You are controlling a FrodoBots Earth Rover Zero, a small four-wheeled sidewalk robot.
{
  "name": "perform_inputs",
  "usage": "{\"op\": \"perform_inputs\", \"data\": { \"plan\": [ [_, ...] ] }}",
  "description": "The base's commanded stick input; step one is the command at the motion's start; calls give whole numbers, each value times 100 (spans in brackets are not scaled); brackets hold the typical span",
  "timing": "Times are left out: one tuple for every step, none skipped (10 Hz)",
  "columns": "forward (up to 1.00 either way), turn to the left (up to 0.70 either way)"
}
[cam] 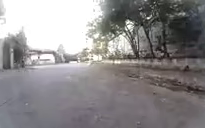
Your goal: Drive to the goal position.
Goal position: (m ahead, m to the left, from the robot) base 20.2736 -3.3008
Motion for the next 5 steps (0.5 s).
{"op": "perform_inputs", "data": {
  "plan": [
    [100,4],
    [100,4],
    [100,4],
    [100,4],
    [100,4]
  ]
}}
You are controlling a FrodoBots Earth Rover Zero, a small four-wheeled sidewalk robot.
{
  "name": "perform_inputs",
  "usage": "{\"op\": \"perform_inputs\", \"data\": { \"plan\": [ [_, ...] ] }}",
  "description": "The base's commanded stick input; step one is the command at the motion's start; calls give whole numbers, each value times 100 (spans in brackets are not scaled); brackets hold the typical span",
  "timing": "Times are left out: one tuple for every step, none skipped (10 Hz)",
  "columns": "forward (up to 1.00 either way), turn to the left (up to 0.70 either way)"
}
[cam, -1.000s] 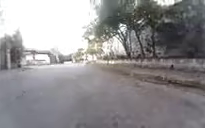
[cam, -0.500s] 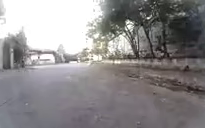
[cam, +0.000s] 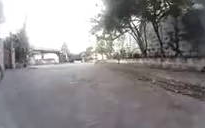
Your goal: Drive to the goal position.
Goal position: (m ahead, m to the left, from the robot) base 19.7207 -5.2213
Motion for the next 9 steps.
{"op": "perform_inputs", "data": {
  "plan": [
    [100,4],
    [100,24],
    [100,44],
    [100,44],
    [100,44],
    [100,22],
    [100,4],
    [100,4],
    [100,4]
  ]
}}
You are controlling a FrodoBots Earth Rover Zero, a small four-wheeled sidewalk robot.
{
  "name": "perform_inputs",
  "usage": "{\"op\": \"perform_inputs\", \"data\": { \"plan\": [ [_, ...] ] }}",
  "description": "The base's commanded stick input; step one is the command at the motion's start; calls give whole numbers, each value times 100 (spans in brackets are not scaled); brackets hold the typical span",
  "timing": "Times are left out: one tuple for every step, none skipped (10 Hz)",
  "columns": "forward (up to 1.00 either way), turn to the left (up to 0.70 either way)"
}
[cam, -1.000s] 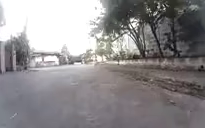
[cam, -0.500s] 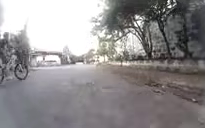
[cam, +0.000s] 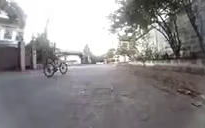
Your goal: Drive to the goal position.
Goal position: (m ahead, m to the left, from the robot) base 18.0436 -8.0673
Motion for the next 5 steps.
{"op": "perform_inputs", "data": {
  "plan": [
    [100,4],
    [100,4],
    [100,4],
    [100,4],
    [100,4]
  ]
}}
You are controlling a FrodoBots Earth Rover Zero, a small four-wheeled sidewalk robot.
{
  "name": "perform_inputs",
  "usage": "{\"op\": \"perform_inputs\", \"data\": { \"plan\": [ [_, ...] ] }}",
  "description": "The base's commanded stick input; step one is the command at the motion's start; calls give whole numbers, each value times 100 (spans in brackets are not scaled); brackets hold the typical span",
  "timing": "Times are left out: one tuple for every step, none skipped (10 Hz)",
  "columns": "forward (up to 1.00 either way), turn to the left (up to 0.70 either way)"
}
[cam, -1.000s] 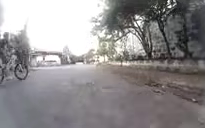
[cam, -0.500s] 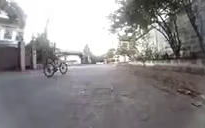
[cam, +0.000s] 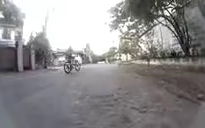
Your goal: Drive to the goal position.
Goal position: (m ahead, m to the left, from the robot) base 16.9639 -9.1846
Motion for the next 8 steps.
{"op": "perform_inputs", "data": {
  "plan": [
    [100,4],
    [100,4],
    [100,4],
    [100,4],
    [100,4],
    [100,4],
    [100,4],
    [100,4]
  ]
}}
